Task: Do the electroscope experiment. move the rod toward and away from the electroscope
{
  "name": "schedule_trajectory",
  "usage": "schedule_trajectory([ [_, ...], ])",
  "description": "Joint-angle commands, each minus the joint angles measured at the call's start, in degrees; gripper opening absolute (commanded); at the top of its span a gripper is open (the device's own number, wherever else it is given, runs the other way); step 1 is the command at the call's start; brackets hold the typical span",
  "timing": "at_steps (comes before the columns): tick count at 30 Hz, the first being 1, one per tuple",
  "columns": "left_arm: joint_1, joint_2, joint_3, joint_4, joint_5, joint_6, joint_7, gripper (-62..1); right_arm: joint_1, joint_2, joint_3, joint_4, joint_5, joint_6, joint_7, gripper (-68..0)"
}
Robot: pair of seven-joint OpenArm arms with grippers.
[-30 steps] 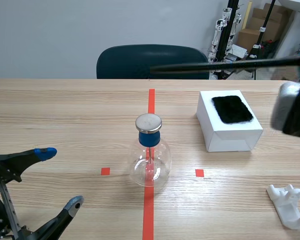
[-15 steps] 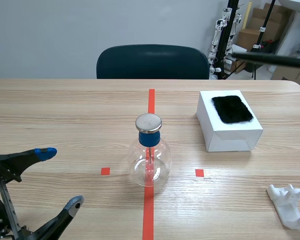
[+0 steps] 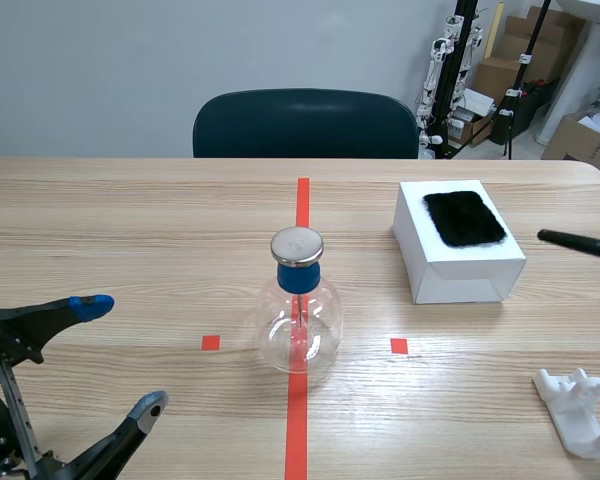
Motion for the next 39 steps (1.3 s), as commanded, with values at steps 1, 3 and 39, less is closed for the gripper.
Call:
schedule_trajectory([
  [1, -0.2, -0.1, -0.1, 0.3, -0.4, 0.1, -0.8, 1.4, 0.2, -0.2, 0.7, 0.4, 0.7, -1.0, 0.7, -67.1],
  [3, -0.2, -0.1, -0.1, 0.3, -0.4, 0.1, -0.8, 1.4, 0.0, -0.8, 0.7, -0.2, -0.4, -1.4, 1.4, -67.1],
  [39, -0.2, -0.1, -0.1, 0.3, -0.4, 0.1, -0.8, 1.4, -4.1, -7.3, 0.7, -0.9, -5.3, -2.8, 8.8, -67.0],
])
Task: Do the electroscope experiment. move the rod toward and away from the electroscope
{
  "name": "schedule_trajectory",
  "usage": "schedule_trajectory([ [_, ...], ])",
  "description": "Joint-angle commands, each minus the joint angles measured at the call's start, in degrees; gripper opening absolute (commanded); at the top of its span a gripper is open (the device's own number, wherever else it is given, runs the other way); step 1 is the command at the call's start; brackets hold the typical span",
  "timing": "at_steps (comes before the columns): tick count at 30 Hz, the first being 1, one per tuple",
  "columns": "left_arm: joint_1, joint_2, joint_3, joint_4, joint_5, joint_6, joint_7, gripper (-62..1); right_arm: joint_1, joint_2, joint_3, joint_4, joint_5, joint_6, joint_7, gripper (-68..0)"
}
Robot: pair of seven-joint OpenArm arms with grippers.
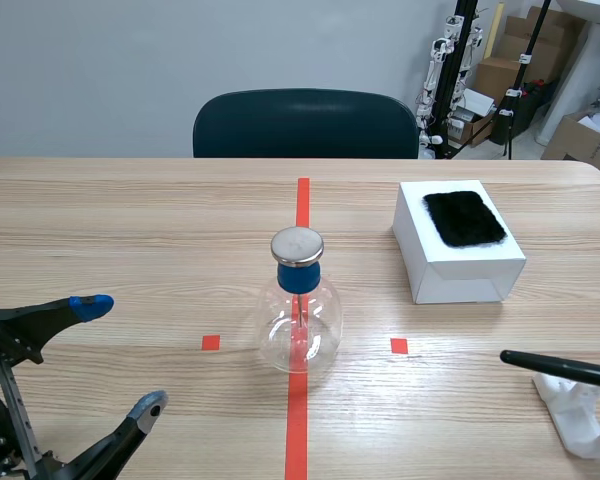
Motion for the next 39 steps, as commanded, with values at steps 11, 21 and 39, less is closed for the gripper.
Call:
schedule_trajectory([
  [11, -0.2, -0.1, -0.1, 0.3, -0.4, 0.1, -0.8, 1.4, -0.1, 0.3, 0.7, 0.6, 1.0, -0.7, 0.1, -67.0],
  [21, -0.2, -0.1, -0.1, 0.3, -0.4, 0.1, -0.8, 1.4, -0.1, 0.3, 0.7, 0.6, 1.1, -0.6, 0.1, -67.0],
  [39, -0.2, -0.1, -0.1, 0.3, -0.4, 0.1, -0.8, 1.4, -0.1, 0.3, 0.7, 0.6, 1.1, -0.6, 0.0, -67.0],
])
